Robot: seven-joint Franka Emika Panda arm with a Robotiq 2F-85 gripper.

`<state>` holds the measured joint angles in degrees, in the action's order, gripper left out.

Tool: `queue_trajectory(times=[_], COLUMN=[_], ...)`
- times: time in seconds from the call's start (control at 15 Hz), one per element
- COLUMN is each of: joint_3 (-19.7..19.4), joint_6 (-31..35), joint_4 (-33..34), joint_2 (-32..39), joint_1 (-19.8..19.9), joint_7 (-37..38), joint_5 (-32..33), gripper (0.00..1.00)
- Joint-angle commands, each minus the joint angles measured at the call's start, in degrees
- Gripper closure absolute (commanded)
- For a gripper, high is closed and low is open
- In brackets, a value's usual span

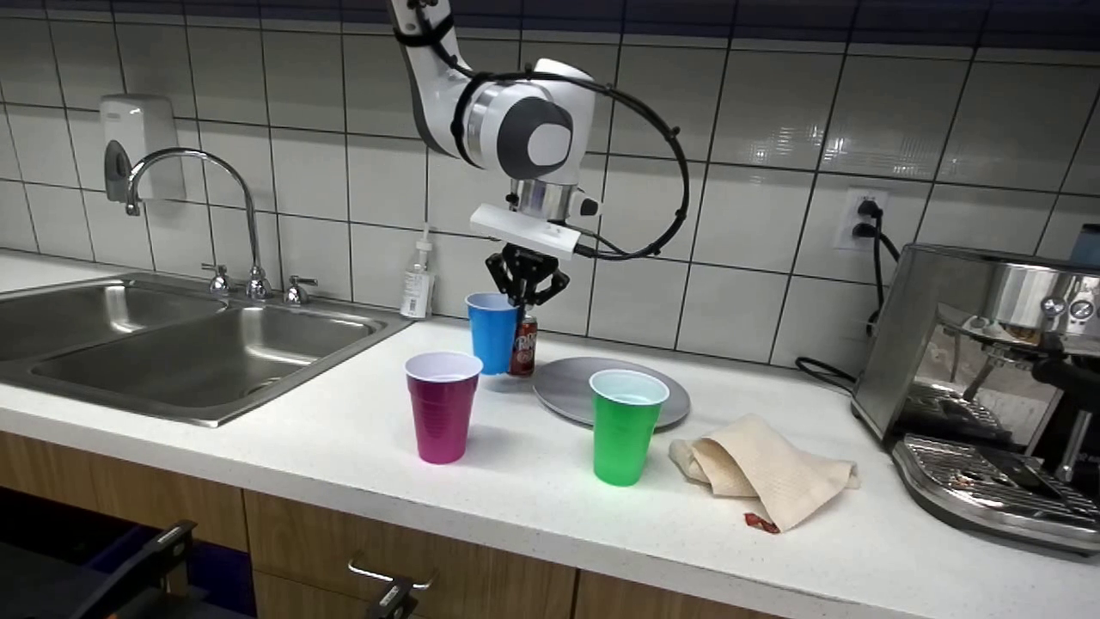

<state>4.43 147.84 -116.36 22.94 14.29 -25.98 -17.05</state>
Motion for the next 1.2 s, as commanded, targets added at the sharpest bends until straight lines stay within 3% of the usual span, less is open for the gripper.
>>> queue_trajectory(times=[0.0, 0.6, 1.13], joint_3=[-1.3, -6.6, -7.6], joint_6=[-2.1, -0.7, -7.5], joint_4=[2.0, 8.7, 15.2], joint_2=[-0.8, 2.8, 8.6], joint_1=[1.7, 0.7, 0.7], joint_7=[1.4, 9.3, 13.3], joint_5=[-1.0, 2.3, 5.9], gripper=[0.99, 0.99, 0.99])
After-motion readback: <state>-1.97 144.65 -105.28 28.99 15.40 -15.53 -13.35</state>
